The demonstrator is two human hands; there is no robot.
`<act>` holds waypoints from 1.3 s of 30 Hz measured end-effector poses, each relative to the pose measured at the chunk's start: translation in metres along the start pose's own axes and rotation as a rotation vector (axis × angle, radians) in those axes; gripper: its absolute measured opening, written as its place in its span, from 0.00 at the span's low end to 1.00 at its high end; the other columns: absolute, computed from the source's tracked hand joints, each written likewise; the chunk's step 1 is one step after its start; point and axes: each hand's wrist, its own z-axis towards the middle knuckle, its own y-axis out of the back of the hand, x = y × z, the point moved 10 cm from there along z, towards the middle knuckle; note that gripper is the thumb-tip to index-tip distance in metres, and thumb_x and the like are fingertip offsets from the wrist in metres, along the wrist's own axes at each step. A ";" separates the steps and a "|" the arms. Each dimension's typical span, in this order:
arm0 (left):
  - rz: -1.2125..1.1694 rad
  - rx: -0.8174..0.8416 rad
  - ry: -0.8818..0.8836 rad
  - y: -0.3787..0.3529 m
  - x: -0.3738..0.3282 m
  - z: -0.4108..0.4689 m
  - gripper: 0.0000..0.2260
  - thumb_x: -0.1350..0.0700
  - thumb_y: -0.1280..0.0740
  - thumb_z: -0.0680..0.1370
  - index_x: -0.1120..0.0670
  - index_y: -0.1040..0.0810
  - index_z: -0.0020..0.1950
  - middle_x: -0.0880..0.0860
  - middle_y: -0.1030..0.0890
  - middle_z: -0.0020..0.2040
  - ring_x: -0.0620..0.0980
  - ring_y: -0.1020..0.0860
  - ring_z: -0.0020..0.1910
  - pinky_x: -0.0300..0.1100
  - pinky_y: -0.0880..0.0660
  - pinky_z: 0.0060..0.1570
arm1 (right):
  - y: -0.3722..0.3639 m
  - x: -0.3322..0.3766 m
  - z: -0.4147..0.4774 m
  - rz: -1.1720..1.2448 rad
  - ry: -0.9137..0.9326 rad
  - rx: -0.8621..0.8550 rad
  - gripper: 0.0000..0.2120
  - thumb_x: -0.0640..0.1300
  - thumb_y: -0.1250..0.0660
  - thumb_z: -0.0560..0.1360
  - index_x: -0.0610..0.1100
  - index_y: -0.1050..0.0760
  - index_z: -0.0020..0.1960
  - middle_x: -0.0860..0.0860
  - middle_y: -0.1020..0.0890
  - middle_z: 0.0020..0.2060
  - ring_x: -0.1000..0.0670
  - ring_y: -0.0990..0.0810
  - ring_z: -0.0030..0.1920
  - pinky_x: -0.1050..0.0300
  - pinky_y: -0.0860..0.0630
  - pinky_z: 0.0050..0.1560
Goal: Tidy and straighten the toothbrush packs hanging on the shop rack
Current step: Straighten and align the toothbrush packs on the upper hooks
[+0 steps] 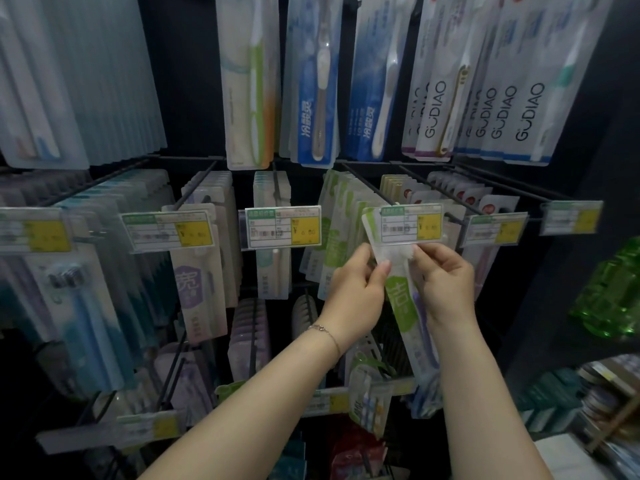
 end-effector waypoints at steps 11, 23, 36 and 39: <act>0.186 -0.135 0.069 0.028 0.009 0.001 0.09 0.46 0.38 0.82 0.51 0.26 0.49 0.49 0.20 0.41 0.49 0.20 0.40 0.54 0.19 0.44 | -0.008 -0.013 -0.010 -0.153 0.043 0.004 0.03 0.40 0.31 0.77 0.45 0.18 0.49 0.44 0.15 0.46 0.44 0.17 0.49 0.43 0.21 0.56; 0.246 -0.196 0.015 0.052 -0.003 -0.016 0.09 0.52 0.33 0.79 0.49 0.32 0.55 0.46 0.25 0.48 0.46 0.24 0.39 0.51 0.20 0.44 | 0.001 0.005 -0.028 -0.280 0.111 -0.079 0.06 0.39 0.29 0.75 0.50 0.20 0.45 0.51 0.16 0.43 0.54 0.18 0.45 0.60 0.23 0.47; 0.623 -0.010 -0.294 0.015 -0.051 -0.036 0.06 0.50 0.37 0.80 0.51 0.29 0.47 0.47 0.24 0.40 0.49 0.24 0.38 0.52 0.23 0.39 | 0.024 0.031 -0.039 -0.754 0.148 -0.042 0.02 0.46 0.31 0.77 0.49 0.21 0.46 0.54 0.19 0.39 0.56 0.20 0.42 0.64 0.28 0.38; 0.666 0.056 -0.320 -0.014 -0.060 -0.042 0.07 0.50 0.37 0.80 0.51 0.30 0.46 0.48 0.25 0.39 0.49 0.25 0.37 0.52 0.23 0.39 | 0.039 0.033 -0.037 -0.811 0.160 -0.039 0.02 0.46 0.32 0.77 0.49 0.22 0.45 0.54 0.19 0.38 0.56 0.21 0.40 0.62 0.28 0.38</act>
